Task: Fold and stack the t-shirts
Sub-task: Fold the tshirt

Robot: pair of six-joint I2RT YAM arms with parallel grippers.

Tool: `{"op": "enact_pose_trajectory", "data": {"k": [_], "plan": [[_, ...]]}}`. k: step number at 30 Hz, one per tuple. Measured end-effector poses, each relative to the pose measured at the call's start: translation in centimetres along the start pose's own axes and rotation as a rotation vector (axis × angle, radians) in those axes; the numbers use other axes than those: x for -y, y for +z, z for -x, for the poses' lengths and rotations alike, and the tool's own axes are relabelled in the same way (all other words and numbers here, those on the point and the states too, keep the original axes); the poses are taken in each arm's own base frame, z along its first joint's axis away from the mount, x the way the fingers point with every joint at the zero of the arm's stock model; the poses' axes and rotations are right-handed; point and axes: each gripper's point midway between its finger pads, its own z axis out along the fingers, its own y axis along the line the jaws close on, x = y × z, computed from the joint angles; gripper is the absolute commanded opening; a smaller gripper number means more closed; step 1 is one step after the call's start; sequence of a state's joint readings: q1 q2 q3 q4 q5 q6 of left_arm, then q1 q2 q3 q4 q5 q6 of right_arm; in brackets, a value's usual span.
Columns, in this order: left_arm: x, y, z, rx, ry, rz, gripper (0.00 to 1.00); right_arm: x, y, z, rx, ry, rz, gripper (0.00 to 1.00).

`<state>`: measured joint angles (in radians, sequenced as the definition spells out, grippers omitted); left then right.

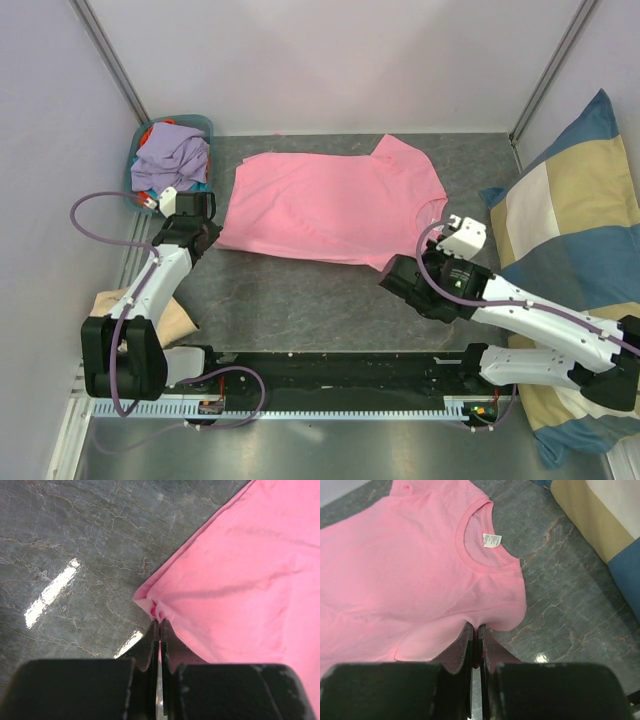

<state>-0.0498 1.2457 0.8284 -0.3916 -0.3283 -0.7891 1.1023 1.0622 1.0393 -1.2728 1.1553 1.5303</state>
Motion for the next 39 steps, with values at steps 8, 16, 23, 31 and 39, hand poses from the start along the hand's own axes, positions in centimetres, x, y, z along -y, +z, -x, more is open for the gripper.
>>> {"op": "enact_pose_trajectory", "data": {"k": [8, 16, 23, 31, 39], "plan": [[0.1, 0.3, -0.3, -0.014, 0.018, -0.004, 0.02, -2.1, 3.3, -0.6, -0.068, -0.075, -0.027, 0.00], [0.5, 1.7, -0.7, -0.041, 0.033, 0.010, 0.02, -1.8, 6.5, -1.1, -0.129, -0.096, -0.056, 0.00], [2.0, 3.5, 0.0, -0.044, 0.042, 0.014, 0.02, -1.4, 9.4, -1.3, -0.167, -0.103, -0.090, 0.00], [3.2, 5.1, 0.5, -0.048, 0.054, 0.018, 0.02, -1.2, 12.5, -1.9, -0.206, -0.108, -0.113, 0.00], [3.5, 6.6, 0.2, -0.063, 0.065, 0.031, 0.02, -1.0, 14.9, -3.0, -0.242, -0.130, -0.128, 0.00]]}}
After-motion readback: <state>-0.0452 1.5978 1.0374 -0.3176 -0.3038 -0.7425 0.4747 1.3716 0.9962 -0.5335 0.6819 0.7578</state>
